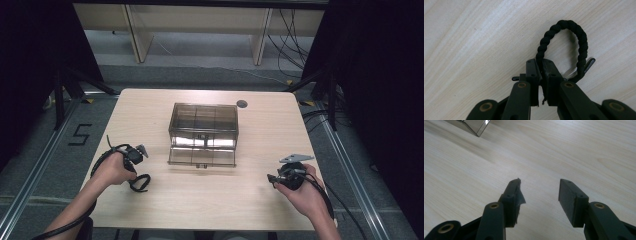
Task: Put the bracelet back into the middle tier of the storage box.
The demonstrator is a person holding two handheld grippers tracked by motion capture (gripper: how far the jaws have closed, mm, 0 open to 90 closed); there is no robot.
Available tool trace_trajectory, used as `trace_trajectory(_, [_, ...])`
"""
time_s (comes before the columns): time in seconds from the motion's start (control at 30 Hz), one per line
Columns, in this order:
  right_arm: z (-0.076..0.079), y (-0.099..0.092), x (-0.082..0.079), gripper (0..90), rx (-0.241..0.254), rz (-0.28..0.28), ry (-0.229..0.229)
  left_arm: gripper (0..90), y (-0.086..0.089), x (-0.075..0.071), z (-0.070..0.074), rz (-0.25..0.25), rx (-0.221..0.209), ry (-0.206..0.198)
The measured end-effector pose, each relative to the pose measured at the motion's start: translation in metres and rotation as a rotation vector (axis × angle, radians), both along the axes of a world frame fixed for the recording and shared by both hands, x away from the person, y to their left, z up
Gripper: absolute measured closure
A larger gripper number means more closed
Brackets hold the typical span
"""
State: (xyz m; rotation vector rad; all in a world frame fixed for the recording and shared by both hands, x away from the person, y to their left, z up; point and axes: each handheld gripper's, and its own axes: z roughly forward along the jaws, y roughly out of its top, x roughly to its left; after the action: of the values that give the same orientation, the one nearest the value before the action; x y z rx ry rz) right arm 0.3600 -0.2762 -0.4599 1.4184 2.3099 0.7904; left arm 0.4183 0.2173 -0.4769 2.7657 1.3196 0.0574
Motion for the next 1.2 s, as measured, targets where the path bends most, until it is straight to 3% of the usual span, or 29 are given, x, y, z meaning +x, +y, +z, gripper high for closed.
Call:
trace_trajectory(0.3, [-0.001, -0.001, 0.0, 53.1, -0.01, 0.007, -0.01, 84.7, 0.003, -0.001, 0.009, -0.005, -0.017, 0.006])
trace_trajectory(0.6, [0.0, 0.0, 0.0, 53.1, -0.001, -0.004, 0.003, 85.0, -0.002, -0.001, 0.027, 0.0, -0.074, -0.018])
trace_trajectory(0.67, [0.0, 0.0, 0.0, 53.1, 0.002, -0.011, 0.006, 85.0, -0.003, -0.002, 0.03, 0.02, -0.096, -0.022])
trace_trajectory(0.93, [-0.001, 0.001, 0.0, 53.2, 0.008, -0.008, 0.006, 85.0, -0.009, 0.001, 0.038, 0.022, -0.096, -0.027])
trace_trajectory(0.97, [-0.001, 0.0, 0.0, 53.2, 0.001, -0.005, 0.005, 85.0, -0.009, 0.003, 0.039, -0.001, -0.086, -0.029])
trace_trajectory(1.03, [-0.001, 0.0, -0.001, 53.2, 0.001, -0.015, 0.01, 85.0, -0.013, 0.003, 0.042, 0.018, -0.105, -0.026])
trace_trajectory(1.13, [-0.001, 0.0, -0.001, 53.2, 0.0, -0.012, 0.014, 85.0, -0.017, 0.006, 0.045, -0.003, -0.107, -0.036])
trace_trajectory(1.2, [-0.003, -0.001, 0.001, 53.2, -0.005, 0.002, 0.005, 85.0, -0.022, 0.006, 0.047, 0.01, -0.117, -0.027])
